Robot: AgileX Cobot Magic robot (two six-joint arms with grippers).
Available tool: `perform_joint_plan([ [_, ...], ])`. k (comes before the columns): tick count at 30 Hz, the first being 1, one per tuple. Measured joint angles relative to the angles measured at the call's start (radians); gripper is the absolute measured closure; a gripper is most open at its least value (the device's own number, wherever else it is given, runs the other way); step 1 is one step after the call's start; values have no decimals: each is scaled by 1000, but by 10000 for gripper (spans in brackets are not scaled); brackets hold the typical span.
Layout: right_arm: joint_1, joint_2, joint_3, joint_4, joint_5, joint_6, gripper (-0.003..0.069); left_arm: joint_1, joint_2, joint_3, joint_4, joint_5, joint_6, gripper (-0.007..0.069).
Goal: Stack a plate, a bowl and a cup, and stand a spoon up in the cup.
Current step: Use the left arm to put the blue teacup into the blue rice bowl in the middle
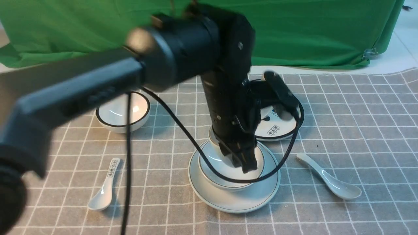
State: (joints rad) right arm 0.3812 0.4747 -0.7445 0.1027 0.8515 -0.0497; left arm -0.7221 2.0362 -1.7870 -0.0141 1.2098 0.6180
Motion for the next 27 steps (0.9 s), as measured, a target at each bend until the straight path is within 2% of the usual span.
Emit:
perform_joint_plan([
  [14,0,0,0,4,31,-1,557,1,95,-12,38,-37,8,574],
  [17,0,0,0,4,31,0,550,1,96,-12,33,-55,20,526],
  [21,0,0,0,7,31,1,511,1,96,-12,27,-72,27,412],
  [26,0,10,0,7,31,7,407,1,94,-12,27,-71,15,279],
  [27,0,12,0,7,31,7,395,1,93,-12,27,-69,13,279],
])
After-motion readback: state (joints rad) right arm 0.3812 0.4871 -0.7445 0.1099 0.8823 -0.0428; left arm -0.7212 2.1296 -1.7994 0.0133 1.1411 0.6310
